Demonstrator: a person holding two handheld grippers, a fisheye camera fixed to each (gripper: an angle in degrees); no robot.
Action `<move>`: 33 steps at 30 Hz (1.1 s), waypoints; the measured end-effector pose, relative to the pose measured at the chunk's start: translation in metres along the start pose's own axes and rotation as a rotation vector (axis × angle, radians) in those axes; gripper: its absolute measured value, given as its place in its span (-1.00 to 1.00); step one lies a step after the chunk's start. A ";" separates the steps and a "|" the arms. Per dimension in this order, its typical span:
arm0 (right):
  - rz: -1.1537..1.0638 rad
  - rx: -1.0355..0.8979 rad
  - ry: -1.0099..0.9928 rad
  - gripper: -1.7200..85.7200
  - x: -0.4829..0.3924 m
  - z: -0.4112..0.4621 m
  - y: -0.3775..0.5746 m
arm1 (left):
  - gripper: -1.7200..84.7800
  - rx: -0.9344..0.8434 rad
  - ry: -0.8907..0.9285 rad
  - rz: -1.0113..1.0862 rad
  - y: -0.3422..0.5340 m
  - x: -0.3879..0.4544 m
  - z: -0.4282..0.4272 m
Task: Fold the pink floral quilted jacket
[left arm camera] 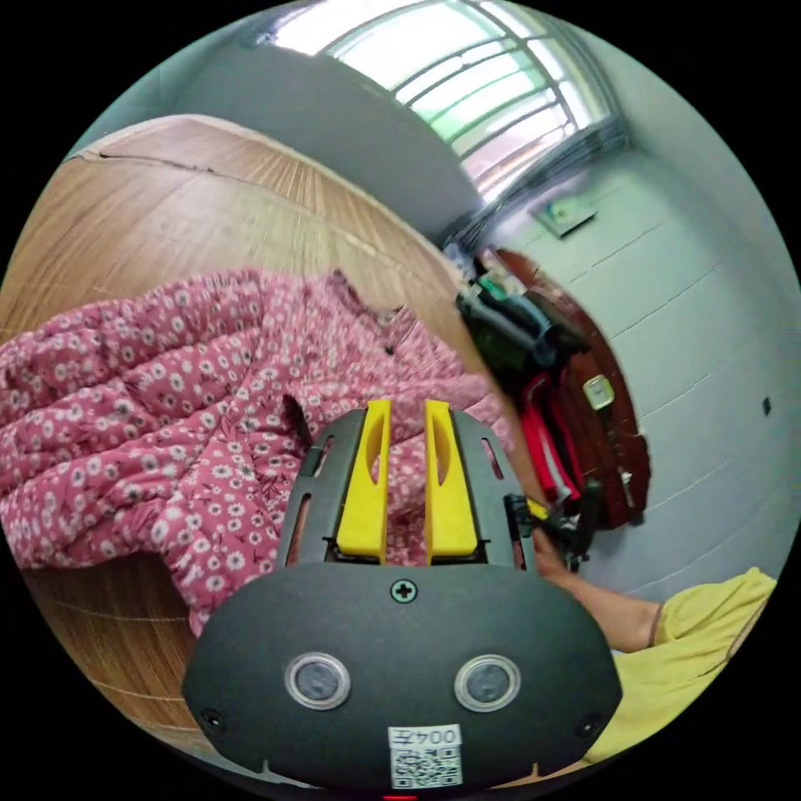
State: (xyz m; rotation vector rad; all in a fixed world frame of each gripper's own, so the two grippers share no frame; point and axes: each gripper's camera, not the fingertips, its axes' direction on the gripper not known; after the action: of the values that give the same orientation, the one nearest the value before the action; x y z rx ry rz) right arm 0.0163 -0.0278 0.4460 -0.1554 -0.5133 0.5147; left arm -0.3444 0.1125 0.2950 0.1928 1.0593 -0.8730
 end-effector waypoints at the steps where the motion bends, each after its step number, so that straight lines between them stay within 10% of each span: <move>1: 0.003 0.002 -0.004 -0.78 -0.001 0.000 0.000 | -0.77 0.081 0.032 -0.004 0.004 -0.002 -0.036; 11: 0.003 0.018 0.016 -0.78 -0.015 0.001 0.005 | -0.63 0.578 -0.115 -0.580 0.124 -0.174 -0.310; 33: 0.012 0.021 0.012 -0.79 -0.030 0.002 0.007 | -0.85 0.536 -0.298 -0.780 0.094 -0.237 -0.327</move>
State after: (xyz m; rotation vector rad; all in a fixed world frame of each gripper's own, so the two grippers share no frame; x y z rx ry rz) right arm -0.0102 -0.0368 0.4333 -0.1417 -0.4954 0.5303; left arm -0.5475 0.4739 0.3001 0.0837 0.5836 -1.8289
